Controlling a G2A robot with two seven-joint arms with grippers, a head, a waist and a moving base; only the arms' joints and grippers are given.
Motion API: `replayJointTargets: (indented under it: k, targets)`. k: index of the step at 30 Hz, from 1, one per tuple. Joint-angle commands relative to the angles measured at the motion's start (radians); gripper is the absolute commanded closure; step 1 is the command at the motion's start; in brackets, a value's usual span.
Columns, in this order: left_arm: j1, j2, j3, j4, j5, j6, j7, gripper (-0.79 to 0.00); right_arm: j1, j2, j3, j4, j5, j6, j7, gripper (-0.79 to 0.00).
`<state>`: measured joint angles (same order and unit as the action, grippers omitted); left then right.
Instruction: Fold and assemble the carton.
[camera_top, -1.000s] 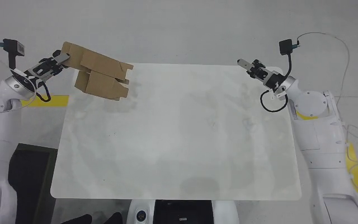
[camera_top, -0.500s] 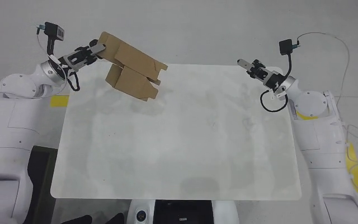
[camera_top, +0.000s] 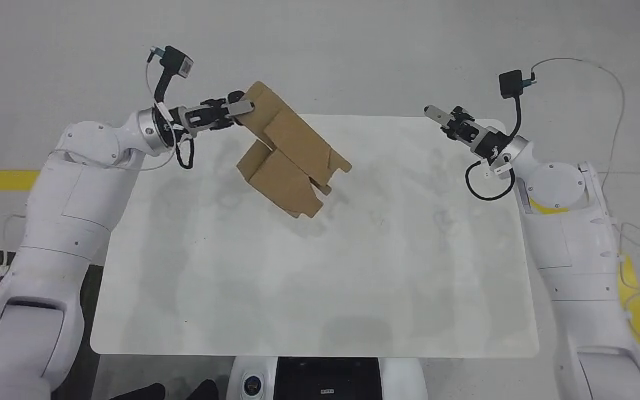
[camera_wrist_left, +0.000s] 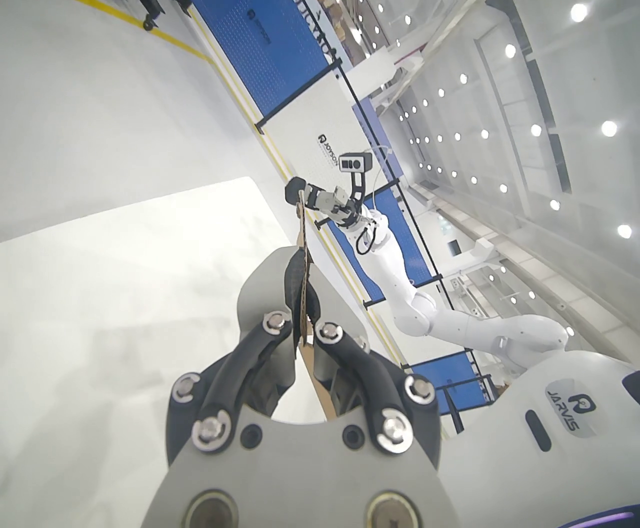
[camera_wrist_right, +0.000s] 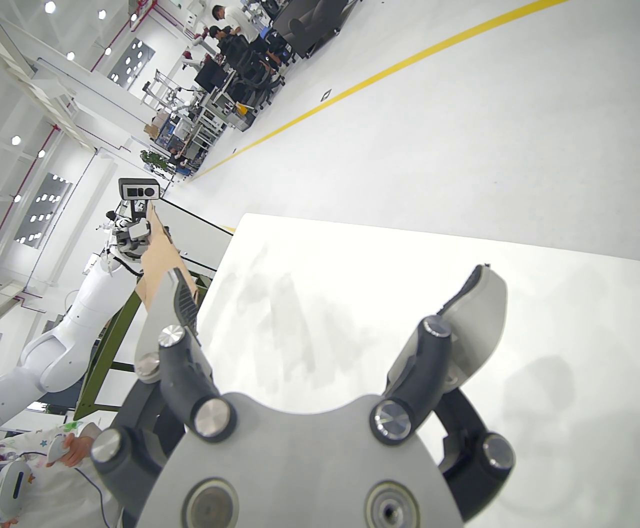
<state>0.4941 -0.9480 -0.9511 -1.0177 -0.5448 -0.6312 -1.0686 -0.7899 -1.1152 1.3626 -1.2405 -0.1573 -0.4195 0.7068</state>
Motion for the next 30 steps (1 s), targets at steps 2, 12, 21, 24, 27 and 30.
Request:
replayJointTargets:
  k: [2,12,21,24,27,30]
  targets:
    - [-0.002,-0.01,0.02,-0.012,0.005,-0.004,-0.022,0.0,0.0,0.0,0.0,0.0,0.0,0.0,0.0,-0.785]
    - [-0.002,-0.037,0.075,-0.019,0.005,-0.004,-0.116,0.0,-0.006,0.0,-0.002,-0.004,0.0,0.002,-0.005,-0.785]
    - [-0.016,-0.04,0.116,-0.078,0.023,0.046,-0.167,0.0,0.026,-0.01,-0.079,0.066,0.125,-0.049,0.152,-0.785]
    - [-0.02,-0.033,0.131,-0.111,0.031,0.059,-0.179,0.0,0.056,-0.018,-0.122,0.113,0.19,-0.091,0.246,-0.785]
    - [-0.029,-0.024,0.158,-0.157,0.064,0.066,-0.186,0.0,0.097,-0.03,-0.17,0.177,0.304,-0.145,0.362,-0.785]
    - [-0.033,-0.015,0.179,-0.181,0.01,0.077,-0.198,0.0,0.147,-0.045,-0.224,0.234,0.39,-0.197,0.475,-0.785]
